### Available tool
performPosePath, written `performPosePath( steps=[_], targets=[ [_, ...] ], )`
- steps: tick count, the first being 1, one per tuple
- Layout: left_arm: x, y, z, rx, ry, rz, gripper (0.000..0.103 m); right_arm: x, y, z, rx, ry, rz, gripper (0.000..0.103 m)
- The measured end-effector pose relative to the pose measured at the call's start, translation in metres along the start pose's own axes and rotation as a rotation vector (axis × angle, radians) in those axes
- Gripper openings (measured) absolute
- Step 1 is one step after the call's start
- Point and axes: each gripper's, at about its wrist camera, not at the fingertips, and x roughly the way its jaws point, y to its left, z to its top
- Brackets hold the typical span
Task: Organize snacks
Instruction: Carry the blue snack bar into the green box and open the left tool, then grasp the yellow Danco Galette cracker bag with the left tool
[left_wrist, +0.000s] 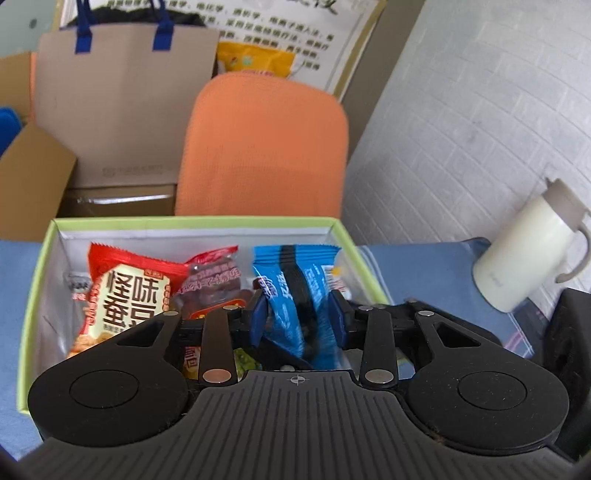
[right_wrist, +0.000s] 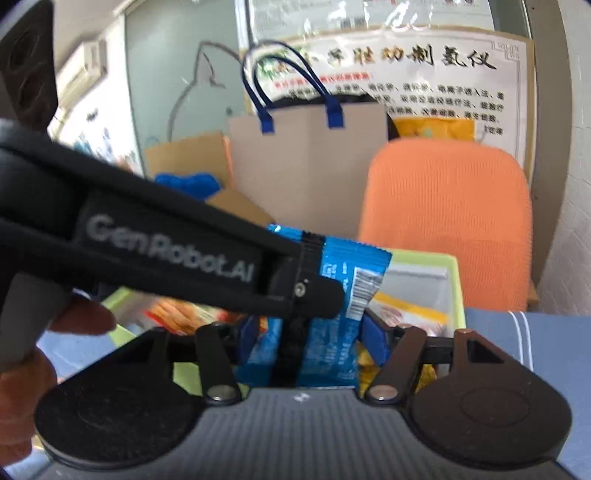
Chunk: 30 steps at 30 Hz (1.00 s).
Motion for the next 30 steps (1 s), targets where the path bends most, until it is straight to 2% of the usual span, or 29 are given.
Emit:
performPosePath(
  steps=[1,2,3,5,8,11,14,18,23,26,30],
  targets=[
    [0.005,0.003,-0.002,-0.012,-0.002,0.004,0.023,0.0,0.0,-0.001,-0.011,-0.004,-0.004,0.083],
    [0.005,0.007,-0.002,-0.021,-0.014,0.012,0.036,-0.001,0.0,0.0,-0.017,-0.008,-0.004,0.092],
    [0.002,0.01,-0.003,-0.03,-0.03,0.026,0.05,-0.002,0.002,-0.001,-0.038,-0.008,-0.03,0.095],
    [-0.014,0.016,-0.003,-0.046,-0.088,0.045,0.058,-0.005,0.002,0.001,-0.07,-0.024,-0.052,0.095],
    [-0.048,0.021,-0.003,-0.058,-0.16,0.054,0.061,-0.023,-0.008,0.006,-0.024,-0.053,-0.015,0.095],
    [-0.094,0.026,-0.012,-0.047,-0.23,0.063,0.071,-0.05,-0.012,0.015,-0.02,-0.12,-0.032,0.095],
    [-0.145,0.035,-0.034,-0.013,-0.272,0.106,0.073,-0.078,-0.015,0.023,-0.014,-0.203,-0.041,0.099],
    [-0.201,0.059,-0.076,-0.016,-0.309,0.214,0.077,-0.102,-0.011,0.03,-0.02,-0.28,-0.029,0.099],
    [-0.222,0.099,-0.128,-0.083,-0.243,0.331,0.077,-0.127,0.005,0.034,-0.031,-0.334,0.031,0.099],
    [-0.218,0.129,-0.147,-0.149,-0.168,0.36,0.077,-0.127,0.028,0.03,-0.05,-0.321,0.081,0.099],
    [-0.214,0.162,-0.162,-0.206,-0.115,0.322,0.076,-0.11,0.078,-0.003,-0.073,-0.161,0.216,0.099]
  ],
)
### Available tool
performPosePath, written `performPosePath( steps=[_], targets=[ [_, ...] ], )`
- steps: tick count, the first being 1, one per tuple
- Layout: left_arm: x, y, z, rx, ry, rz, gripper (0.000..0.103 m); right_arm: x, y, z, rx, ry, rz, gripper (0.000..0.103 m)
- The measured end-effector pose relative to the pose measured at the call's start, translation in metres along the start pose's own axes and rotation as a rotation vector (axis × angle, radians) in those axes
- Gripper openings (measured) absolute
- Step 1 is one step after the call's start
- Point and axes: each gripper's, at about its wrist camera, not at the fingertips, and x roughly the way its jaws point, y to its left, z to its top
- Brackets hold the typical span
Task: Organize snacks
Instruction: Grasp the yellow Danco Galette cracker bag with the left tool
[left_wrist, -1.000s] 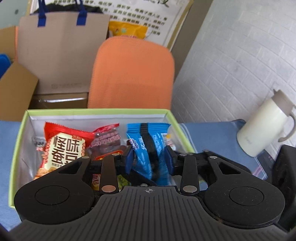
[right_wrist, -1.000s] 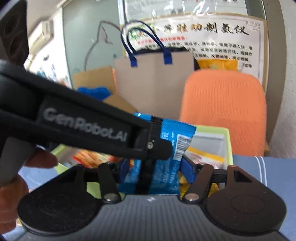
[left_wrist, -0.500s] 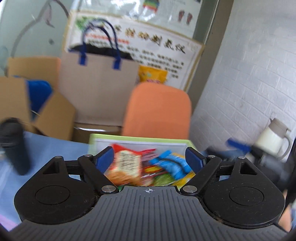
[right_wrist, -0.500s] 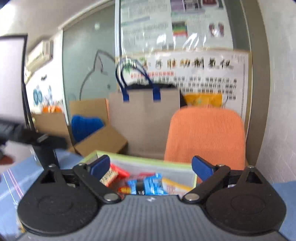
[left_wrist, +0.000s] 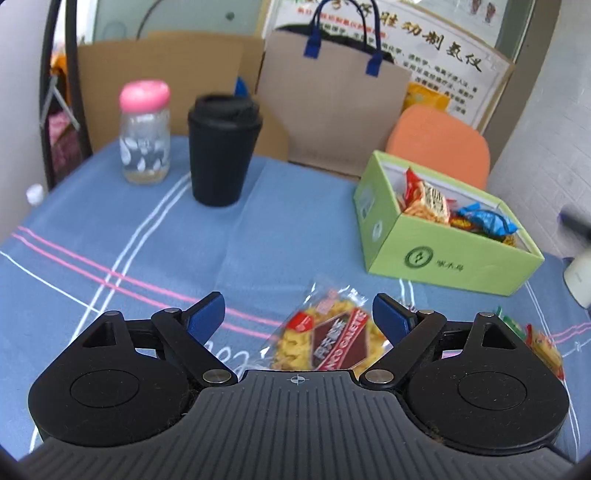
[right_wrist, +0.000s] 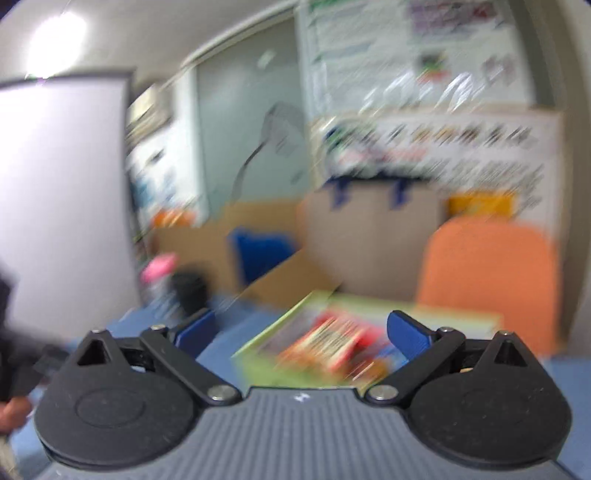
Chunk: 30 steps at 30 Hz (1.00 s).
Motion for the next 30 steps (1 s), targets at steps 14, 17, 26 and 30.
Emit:
performPosePath(
  steps=[14,17,26,30],
  targets=[
    [0.09,0.001,0.015,0.073,0.228,-0.181,0.041,0.096,0.129,-0.109,0.084,0.349,0.099,0.1],
    [0.083,0.005,0.01,0.051,0.232,-0.193,0.039,0.102,0.14,-0.108,0.046,0.356,0.088,0.1],
    [0.021,-0.022,-0.059,0.031,0.213,-0.225,0.042,0.048,0.131,-0.12,0.009,0.349,0.124,0.099],
    [0.007,-0.045,-0.083,0.003,0.187,-0.219,0.046,0.017,0.117,-0.134,0.015,0.36,0.091,0.099]
  ],
)
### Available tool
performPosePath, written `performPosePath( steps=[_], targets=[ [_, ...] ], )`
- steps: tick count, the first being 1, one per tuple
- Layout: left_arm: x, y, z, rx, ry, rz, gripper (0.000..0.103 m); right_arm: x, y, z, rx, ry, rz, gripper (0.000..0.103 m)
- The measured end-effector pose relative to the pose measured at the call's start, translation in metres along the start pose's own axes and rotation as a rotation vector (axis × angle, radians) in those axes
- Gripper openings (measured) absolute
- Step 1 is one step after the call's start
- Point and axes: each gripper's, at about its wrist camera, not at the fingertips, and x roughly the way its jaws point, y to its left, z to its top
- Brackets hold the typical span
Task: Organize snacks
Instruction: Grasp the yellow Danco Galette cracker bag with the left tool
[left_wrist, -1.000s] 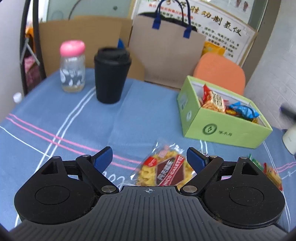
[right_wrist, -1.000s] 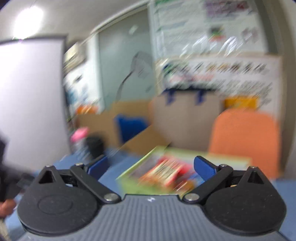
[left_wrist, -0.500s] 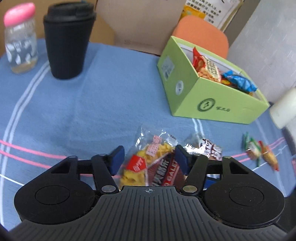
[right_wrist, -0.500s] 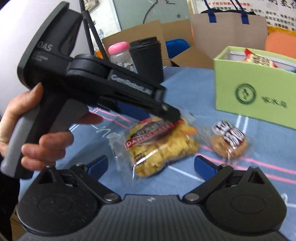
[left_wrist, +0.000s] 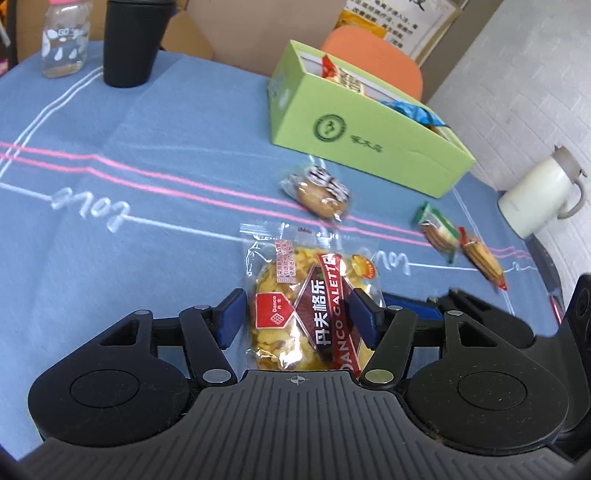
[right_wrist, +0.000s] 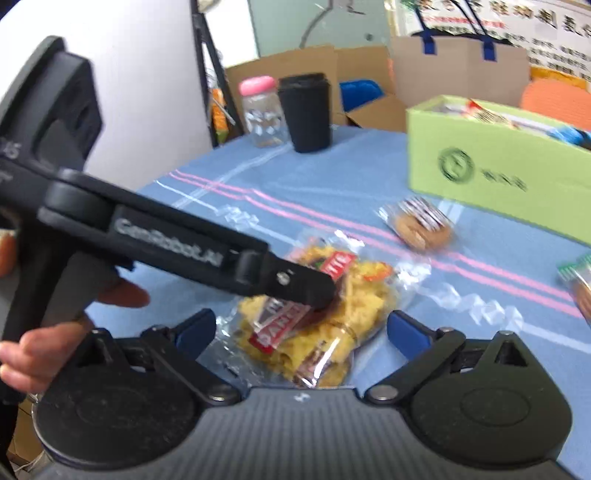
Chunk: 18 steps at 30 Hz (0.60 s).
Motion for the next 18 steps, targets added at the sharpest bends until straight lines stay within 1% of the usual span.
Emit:
performPosePath(
  steps=[2,4,6,7,9,11,14,18],
  targets=[
    [-0.001,-0.007,-0.002,-0.008,-0.017,0.028,0.046,-0.008,-0.006,-0.009,0.015,-0.011,-0.018,0.099],
    [-0.002,-0.008,0.001,-0.024,-0.021,0.034,0.047,-0.016,-0.01,-0.014,0.039,-0.019,-0.024,0.099],
    [-0.002,-0.006,0.004,-0.045,-0.02,0.038,0.049,-0.022,-0.012,-0.018,0.065,-0.032,-0.011,0.099],
    [-0.002,-0.006,0.004,-0.047,-0.02,0.04,0.051,-0.023,-0.013,-0.018,0.071,-0.039,-0.003,0.099],
    [-0.002,-0.007,0.004,-0.044,-0.023,0.053,0.062,-0.02,-0.011,-0.017,0.068,-0.039,0.001,0.099],
    [-0.002,-0.009,0.002,-0.029,-0.027,0.07,0.065,-0.017,-0.009,-0.014,0.059,-0.035,0.004,0.099],
    [0.001,-0.01,0.001,-0.014,-0.018,0.07,0.065,-0.011,-0.004,-0.012,0.044,-0.03,0.011,0.099],
    [0.003,-0.01,-0.001,-0.006,-0.021,0.062,0.065,-0.004,0.002,-0.008,0.024,-0.026,-0.003,0.1]
  ],
)
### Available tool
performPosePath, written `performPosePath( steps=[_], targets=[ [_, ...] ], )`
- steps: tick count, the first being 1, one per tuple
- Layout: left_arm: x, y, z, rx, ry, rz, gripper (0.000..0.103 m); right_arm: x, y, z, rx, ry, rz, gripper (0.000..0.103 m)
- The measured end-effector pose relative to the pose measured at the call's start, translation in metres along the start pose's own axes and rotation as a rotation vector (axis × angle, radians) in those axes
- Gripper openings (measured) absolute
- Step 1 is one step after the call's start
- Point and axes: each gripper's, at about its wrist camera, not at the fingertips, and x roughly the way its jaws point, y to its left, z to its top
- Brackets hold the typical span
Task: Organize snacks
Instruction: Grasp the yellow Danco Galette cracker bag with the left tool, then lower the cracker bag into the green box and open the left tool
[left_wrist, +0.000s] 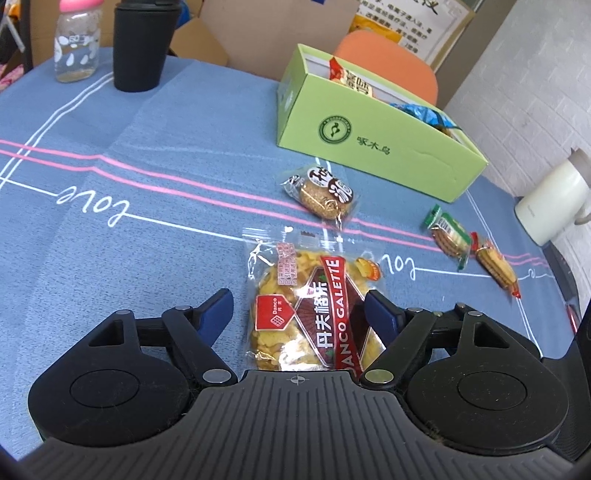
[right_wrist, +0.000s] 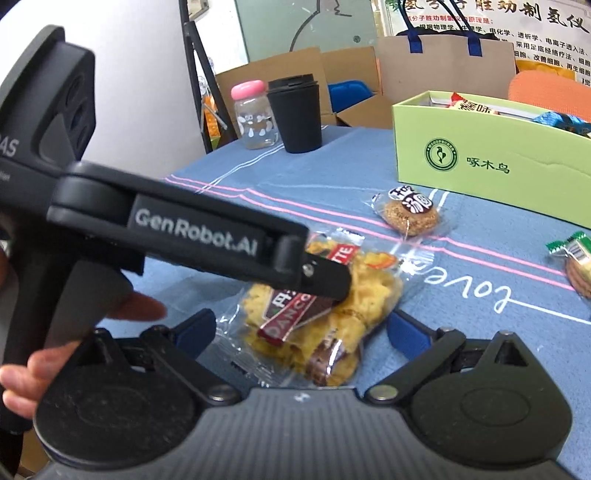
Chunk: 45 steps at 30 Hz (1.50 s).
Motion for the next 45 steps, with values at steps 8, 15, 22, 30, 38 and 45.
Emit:
performPosePath(
  steps=[8,15,22,30,38,45],
  targets=[
    [-0.011,0.001,-0.012,-0.023,-0.069,-0.019,0.035,0.001,0.017,-0.003,-0.073,-0.019,-0.076,0.087],
    [-0.024,-0.021,0.04,-0.014,-0.156,-0.079,0.031,-0.028,0.005,0.025,-0.084,-0.149,-0.118,0.082],
    [0.018,-0.075,0.158,0.081,-0.208,-0.14,0.031,-0.026,-0.077,0.121,-0.076,-0.277,-0.205,0.083],
    [0.107,-0.088,0.226,0.077,-0.126,-0.089,0.03,0.03,-0.168,0.17,0.017,-0.243,-0.209,0.081],
    [0.125,-0.07,0.224,0.033,-0.144,-0.083,0.049,0.043,-0.175,0.166,0.038,-0.228,-0.225,0.093],
    [0.045,-0.073,0.201,0.053,-0.312,0.0,0.072,-0.006,-0.176,0.174,0.049,-0.349,-0.241,0.093]
  ],
)
